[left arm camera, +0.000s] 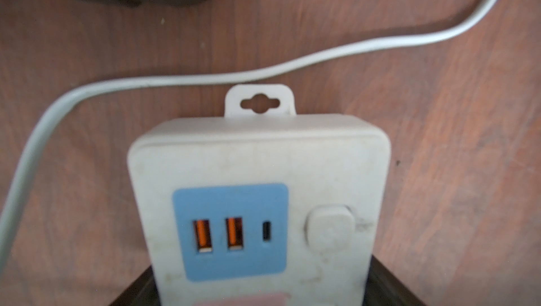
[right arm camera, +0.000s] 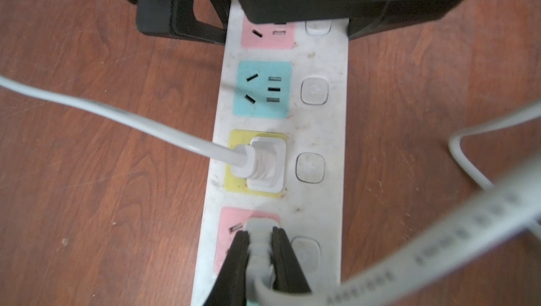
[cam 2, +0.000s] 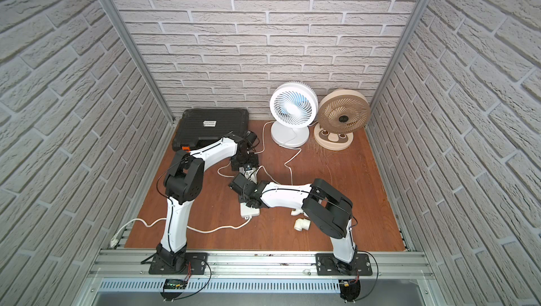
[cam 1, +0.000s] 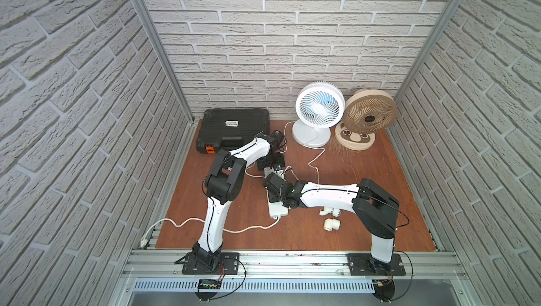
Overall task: Unplug the desk fan from the power strip
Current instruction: Remove the plug from the socket.
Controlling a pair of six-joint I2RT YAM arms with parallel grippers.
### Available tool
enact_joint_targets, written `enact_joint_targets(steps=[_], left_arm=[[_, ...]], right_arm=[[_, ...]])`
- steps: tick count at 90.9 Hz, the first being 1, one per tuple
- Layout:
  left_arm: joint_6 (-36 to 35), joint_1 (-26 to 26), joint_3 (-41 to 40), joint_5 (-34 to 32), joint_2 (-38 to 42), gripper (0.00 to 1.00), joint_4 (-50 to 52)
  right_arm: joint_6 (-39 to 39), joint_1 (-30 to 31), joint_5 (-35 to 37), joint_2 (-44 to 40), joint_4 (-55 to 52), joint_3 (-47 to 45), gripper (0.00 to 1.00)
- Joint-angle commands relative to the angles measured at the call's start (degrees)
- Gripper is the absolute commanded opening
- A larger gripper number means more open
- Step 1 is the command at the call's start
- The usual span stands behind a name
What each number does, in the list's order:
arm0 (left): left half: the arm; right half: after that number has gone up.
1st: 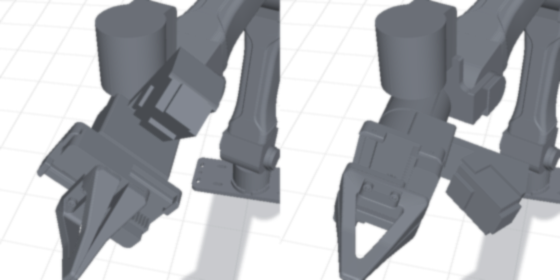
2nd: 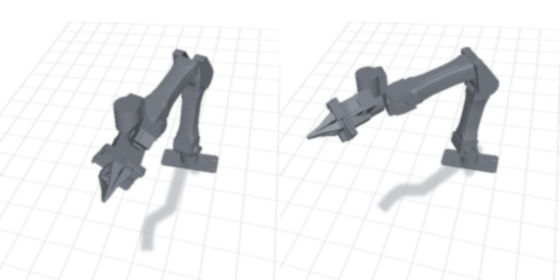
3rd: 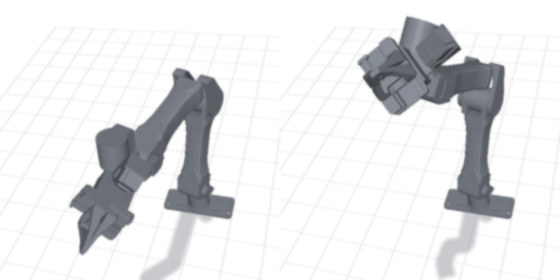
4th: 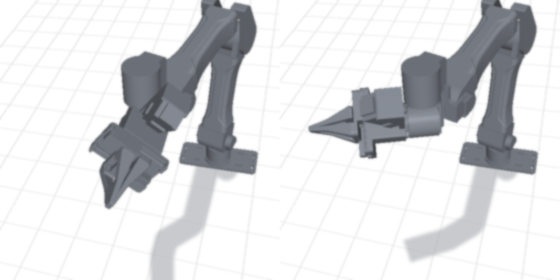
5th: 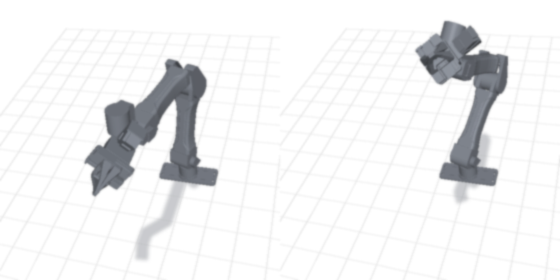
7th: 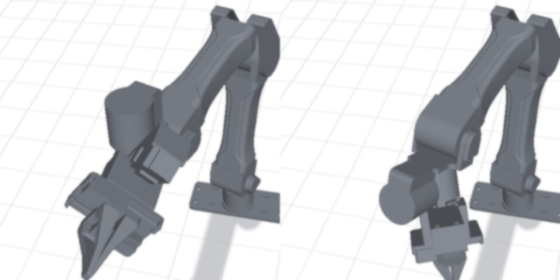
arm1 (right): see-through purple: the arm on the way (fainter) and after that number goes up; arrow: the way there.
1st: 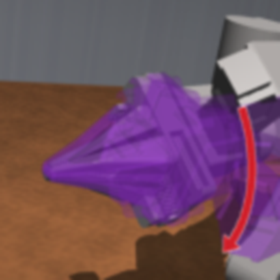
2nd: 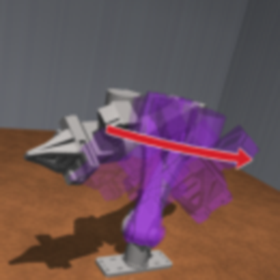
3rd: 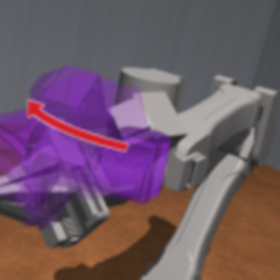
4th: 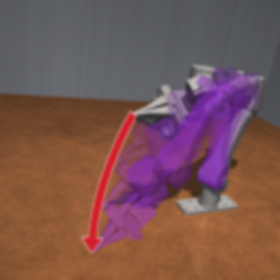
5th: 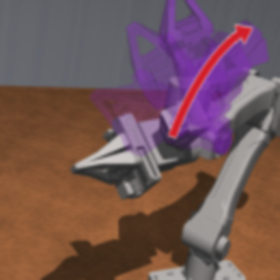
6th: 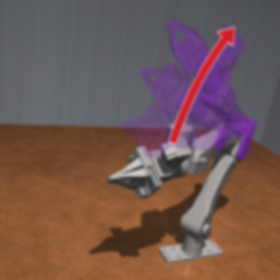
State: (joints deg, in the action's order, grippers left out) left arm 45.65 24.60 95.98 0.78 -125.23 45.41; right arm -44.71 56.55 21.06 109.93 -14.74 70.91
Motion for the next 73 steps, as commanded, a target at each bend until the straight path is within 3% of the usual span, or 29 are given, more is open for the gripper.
enact_joint_targets(steps=[1, 38, 73], left_arm=[[-0.7, 0.1, -3.6, 3.4, -4.9, 0.00, -1.3], [-0.6, 0.2, -4.2, 3.6, -4.7, 0.00, -1.9], [-0.6, 0.3, -4.4, 3.7, -4.5, 0.00, -2.2]], right_arm=[[-0.3, -0.1, -2.0, -0.5, -0.8, -0.9, 0.03], [4.2, 3.3, 5.8, 2.4, -8.7, 6.0, 0.03], [4.3, 3.6, 5.7, 2.2, -8.0, 5.6, 0.03]])
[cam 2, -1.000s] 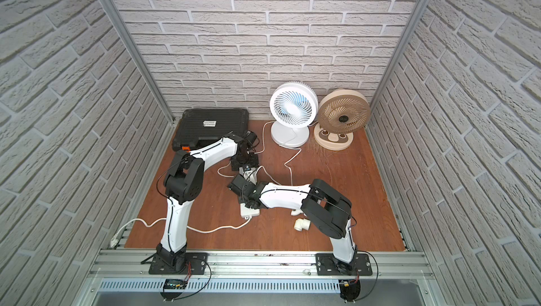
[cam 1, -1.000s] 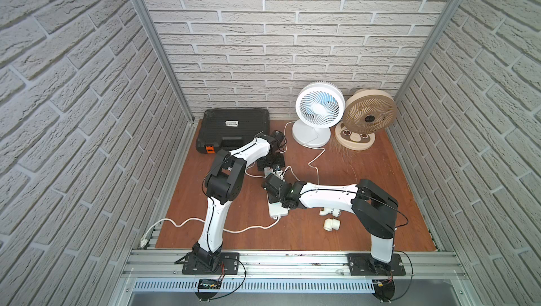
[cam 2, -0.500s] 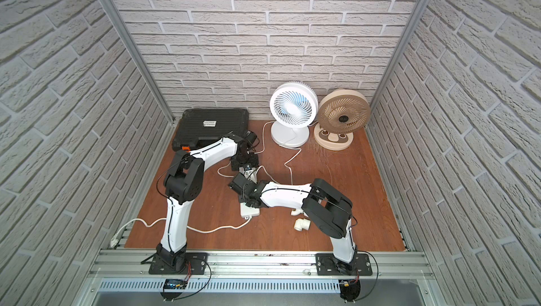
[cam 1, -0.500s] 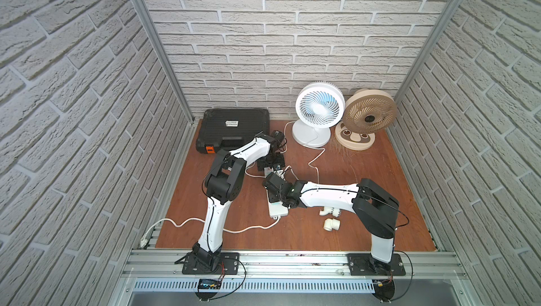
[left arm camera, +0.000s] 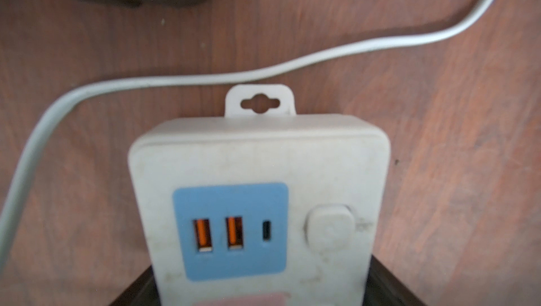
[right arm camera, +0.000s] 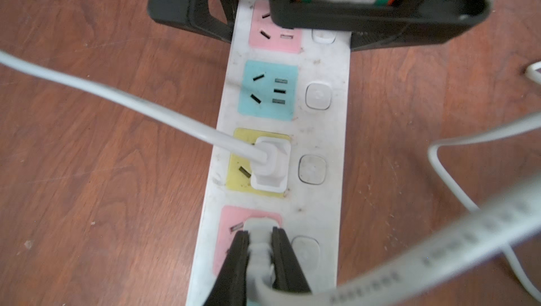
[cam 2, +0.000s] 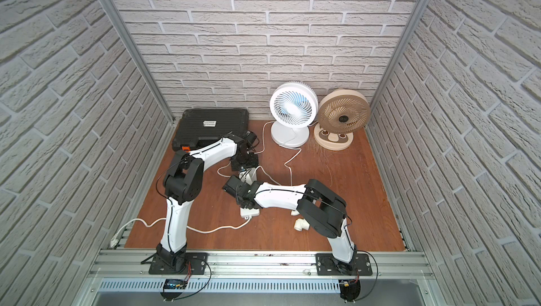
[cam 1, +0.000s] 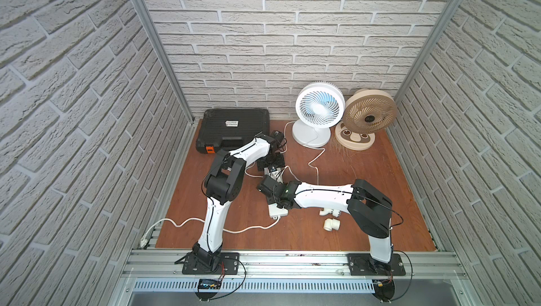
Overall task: Unplug the desk fan from the power strip
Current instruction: Remove the plug from the socket.
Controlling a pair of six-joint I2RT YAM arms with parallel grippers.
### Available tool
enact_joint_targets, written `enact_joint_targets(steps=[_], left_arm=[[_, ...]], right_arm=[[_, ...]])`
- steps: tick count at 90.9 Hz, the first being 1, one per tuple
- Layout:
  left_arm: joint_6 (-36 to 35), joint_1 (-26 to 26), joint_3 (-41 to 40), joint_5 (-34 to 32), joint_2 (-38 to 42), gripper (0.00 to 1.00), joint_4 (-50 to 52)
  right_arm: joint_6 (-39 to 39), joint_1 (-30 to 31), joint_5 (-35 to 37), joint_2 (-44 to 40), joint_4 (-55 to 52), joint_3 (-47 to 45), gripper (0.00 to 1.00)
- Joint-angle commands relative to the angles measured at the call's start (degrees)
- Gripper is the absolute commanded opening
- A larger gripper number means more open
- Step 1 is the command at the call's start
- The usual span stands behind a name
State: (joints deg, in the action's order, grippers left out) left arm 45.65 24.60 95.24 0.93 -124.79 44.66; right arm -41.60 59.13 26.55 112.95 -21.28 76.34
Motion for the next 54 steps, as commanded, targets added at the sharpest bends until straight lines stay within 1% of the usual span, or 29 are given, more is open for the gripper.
enact_joint_targets(steps=[1, 37, 54], left_arm=[[-0.5, 0.3, -3.7, 3.6, -5.0, 0.00, -1.4], [-0.6, 0.3, -3.8, 3.7, -4.7, 0.00, -1.5], [-0.6, 0.3, -3.9, 3.6, -4.6, 0.00, -1.5]], right_arm=[[1.1, 0.9, 0.2, -0.8, -1.4, 0.1, 0.03], [-2.5, -2.4, -6.4, -4.2, 4.1, -6.1, 0.03], [-3.3, -3.2, -8.1, -4.6, 5.5, -7.1, 0.03]])
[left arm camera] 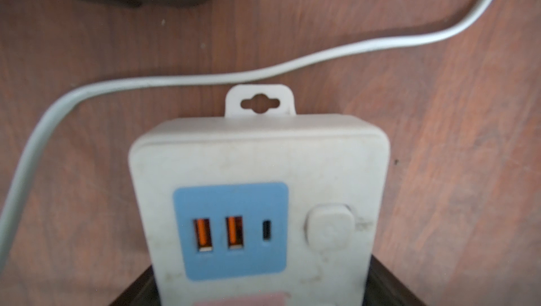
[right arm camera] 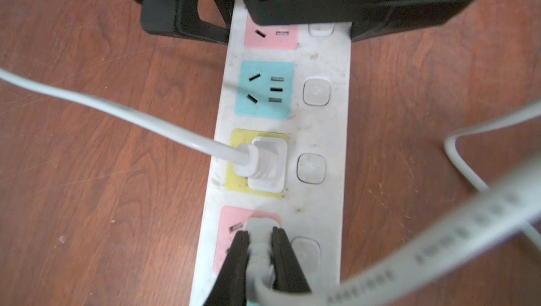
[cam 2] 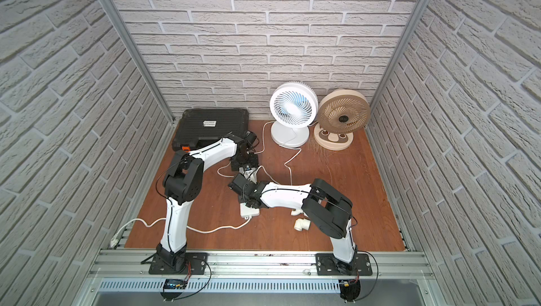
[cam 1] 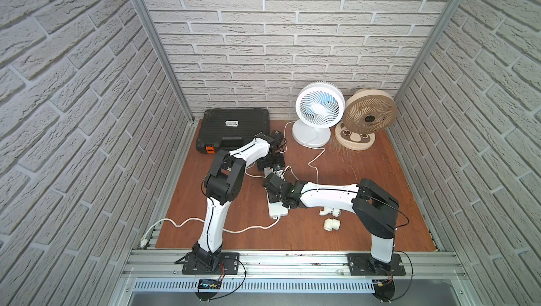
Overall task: Unplug the desk fan from the power strip
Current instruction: Remove the plug from the socket.
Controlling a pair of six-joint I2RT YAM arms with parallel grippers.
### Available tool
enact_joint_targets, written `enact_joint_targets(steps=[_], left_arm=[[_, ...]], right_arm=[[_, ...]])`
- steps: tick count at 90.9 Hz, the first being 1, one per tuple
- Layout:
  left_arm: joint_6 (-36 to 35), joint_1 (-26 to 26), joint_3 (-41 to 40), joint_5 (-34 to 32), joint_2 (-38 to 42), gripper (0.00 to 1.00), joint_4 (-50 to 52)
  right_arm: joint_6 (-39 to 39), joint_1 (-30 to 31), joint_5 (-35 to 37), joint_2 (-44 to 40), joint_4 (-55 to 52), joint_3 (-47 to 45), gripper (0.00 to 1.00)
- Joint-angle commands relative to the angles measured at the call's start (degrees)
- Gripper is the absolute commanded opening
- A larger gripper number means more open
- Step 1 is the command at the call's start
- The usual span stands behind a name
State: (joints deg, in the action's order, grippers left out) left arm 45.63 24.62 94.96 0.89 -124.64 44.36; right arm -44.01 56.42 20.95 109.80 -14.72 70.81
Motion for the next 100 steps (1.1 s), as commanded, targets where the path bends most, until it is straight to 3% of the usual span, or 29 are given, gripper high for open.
enact_joint_targets(steps=[1, 24, 66, 100], left_arm=[[-0.6, 0.3, -3.7, 3.7, -4.7, 0.00, -1.2], [-0.5, 0.3, -3.5, 3.7, -4.8, 0.00, -1.1], [-0.9, 0.3, -2.7, 3.6, -5.0, 0.00, -0.6], [-1.2, 0.3, -2.7, 3.4, -4.6, 0.00, -0.3]], right_arm=[[-1.0, -0.5, -2.5, -1.4, -1.1, -1.6, 0.03], [0.0, 0.0, -0.5, -1.1, -3.3, 0.1, 0.03], [4.2, 4.7, 10.2, 3.1, -12.5, 9.1, 0.02], [3.2, 3.9, 5.7, 2.2, -9.3, 6.6, 0.03]])
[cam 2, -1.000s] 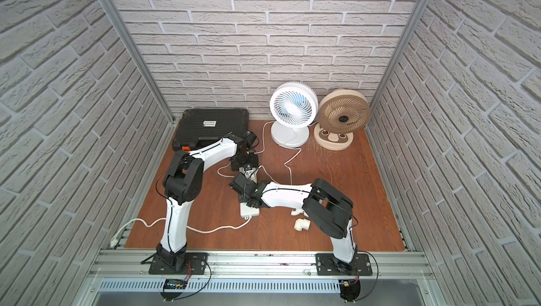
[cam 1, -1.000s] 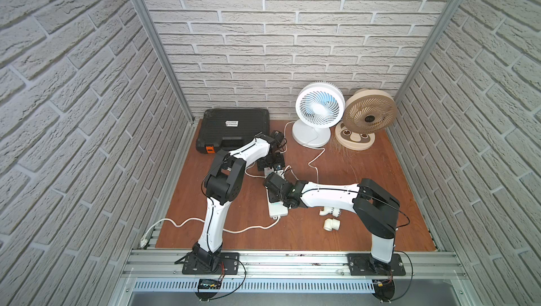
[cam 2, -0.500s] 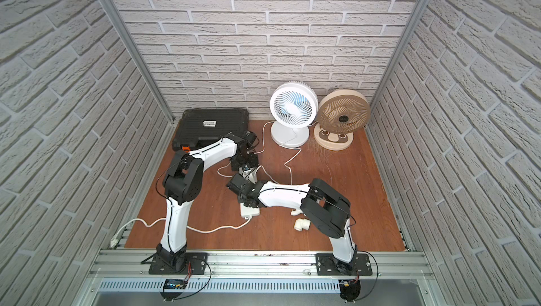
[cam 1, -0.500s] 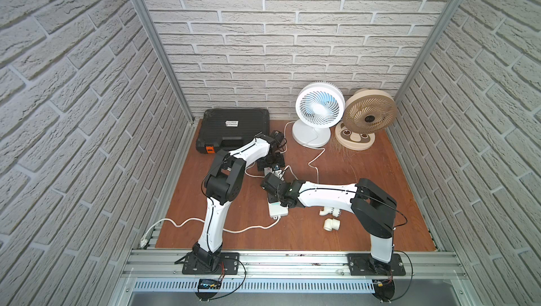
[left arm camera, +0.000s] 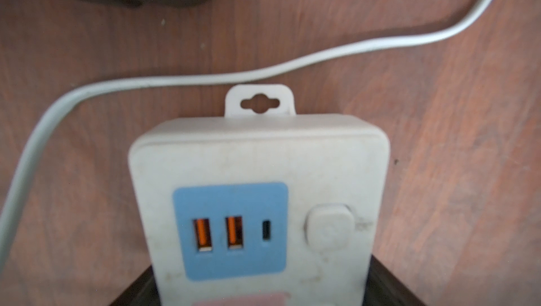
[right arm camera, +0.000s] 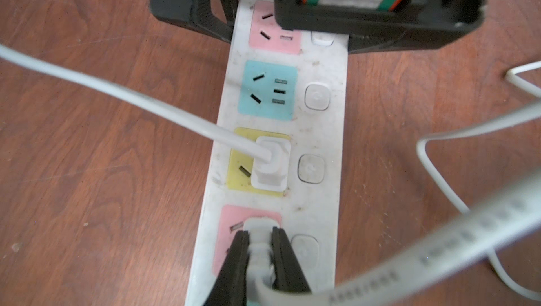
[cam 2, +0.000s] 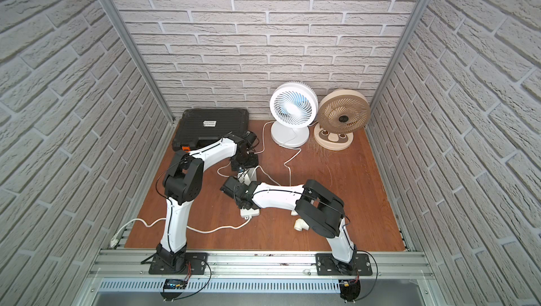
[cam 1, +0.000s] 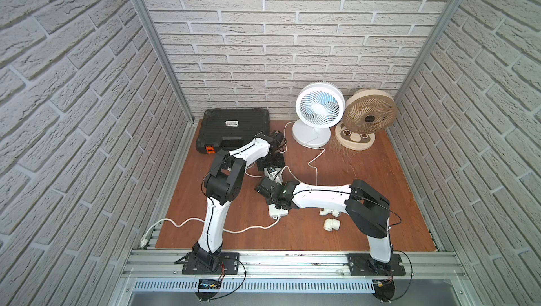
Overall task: Unplug the desk fan from the power strip
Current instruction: Remove the plug from the socket.
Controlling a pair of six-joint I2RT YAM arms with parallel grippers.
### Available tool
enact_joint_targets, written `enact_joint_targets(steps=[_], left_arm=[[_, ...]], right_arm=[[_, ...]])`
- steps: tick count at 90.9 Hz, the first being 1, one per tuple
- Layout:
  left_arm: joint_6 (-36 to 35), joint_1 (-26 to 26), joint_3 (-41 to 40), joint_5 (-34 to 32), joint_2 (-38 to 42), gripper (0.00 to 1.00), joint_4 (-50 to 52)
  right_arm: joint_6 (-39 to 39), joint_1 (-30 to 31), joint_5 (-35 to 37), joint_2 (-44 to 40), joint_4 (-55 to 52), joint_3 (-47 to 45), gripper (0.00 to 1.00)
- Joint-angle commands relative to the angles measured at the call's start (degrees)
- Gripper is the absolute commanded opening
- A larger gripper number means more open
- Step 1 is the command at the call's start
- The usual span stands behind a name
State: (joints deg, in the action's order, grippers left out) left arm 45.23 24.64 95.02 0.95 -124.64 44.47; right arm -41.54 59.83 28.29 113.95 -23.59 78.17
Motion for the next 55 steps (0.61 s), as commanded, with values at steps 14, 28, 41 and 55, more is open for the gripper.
enact_joint_targets(steps=[14, 28, 41, 55], left_arm=[[-0.8, 0.2, -3.2, 3.4, -4.3, 0.00, -0.7], [-0.8, 0.2, -3.4, 3.4, -4.1, 0.00, -0.9], [-0.8, 0.2, -3.7, 3.5, -4.0, 0.00, -1.1], [-0.7, 0.2, -3.9, 3.6, -4.0, 0.00, -1.3]], right_arm=[[-1.4, -1.5, -6.0, -3.8, 2.8, -4.3, 0.03], [-3.0, -3.2, -9.6, -4.9, 5.0, -6.5, 0.03], [-3.2, -3.4, -9.7, -5.3, 5.0, -6.7, 0.03], [-2.8, -3.1, -8.8, -4.9, 4.0, -5.8, 0.03]])
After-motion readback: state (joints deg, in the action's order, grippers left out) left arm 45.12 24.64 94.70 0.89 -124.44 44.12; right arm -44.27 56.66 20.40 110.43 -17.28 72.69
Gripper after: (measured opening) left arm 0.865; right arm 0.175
